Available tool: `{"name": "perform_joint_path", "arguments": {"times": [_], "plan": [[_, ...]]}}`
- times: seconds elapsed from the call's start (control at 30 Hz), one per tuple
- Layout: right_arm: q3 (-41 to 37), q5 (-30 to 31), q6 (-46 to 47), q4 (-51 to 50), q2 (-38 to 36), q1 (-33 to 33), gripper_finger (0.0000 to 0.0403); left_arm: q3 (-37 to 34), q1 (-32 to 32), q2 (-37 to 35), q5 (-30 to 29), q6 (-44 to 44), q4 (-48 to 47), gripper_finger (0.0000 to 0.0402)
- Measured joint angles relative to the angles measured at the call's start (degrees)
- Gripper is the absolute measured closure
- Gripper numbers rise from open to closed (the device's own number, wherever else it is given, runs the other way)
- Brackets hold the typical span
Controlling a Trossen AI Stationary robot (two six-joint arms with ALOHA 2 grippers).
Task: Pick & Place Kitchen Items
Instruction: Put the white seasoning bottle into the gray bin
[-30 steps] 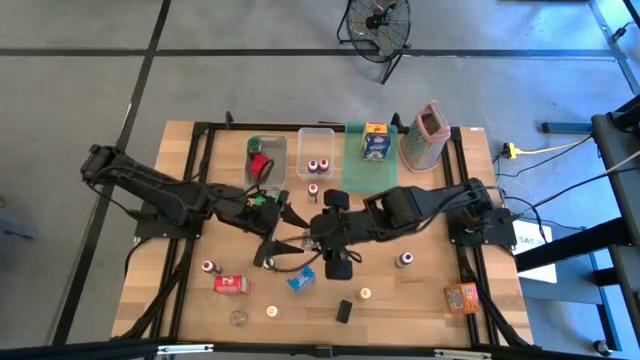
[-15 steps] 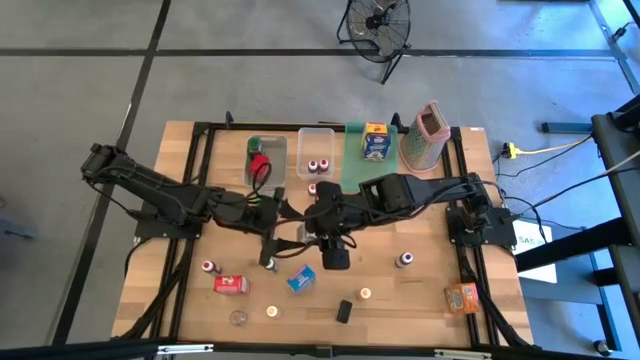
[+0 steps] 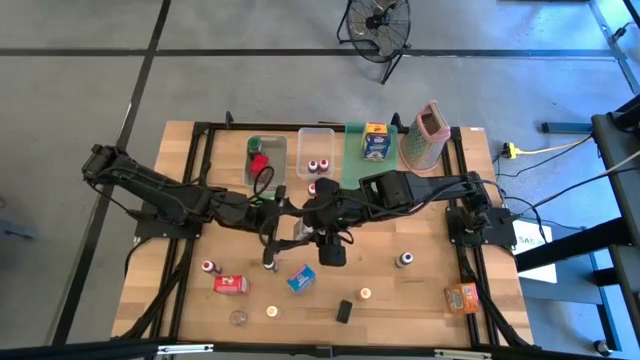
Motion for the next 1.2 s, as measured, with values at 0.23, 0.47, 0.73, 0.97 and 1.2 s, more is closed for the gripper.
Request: {"name": "perform_joint_path", "arguments": {"times": [0.23,0.47,0.73,0.97,1.2], "plan": [[0.0,0.0,-0.7,0.0,0.0,-0.5,0.0198,0.0,1.0,0.0,1.2,-0.9,1.0,0.0115],[0.0,0.0,-2.6,0.2,0.0,-0.6,0.0198,0.0,0.9,0.0,1.0,-3.3,1.0,0.0127],[0.0,0.1,-3.0,0.3,0.0,-0.9,0.0179,0.0,0.9,0.0,2.1,-7.9,0.9,0.0177],[0.0,-0.5,-2.4,1.5,0.0,-0.9,0.0129,0.0,1.0,0.0,4.9,-11.3,0.5,0.0201],[-0.1,-0.6,3.0,3.3,-0.7,-0.9,0.0086,0.0,0.4,-0.4,8.1,-12.7,1.6,0.0201]]}}
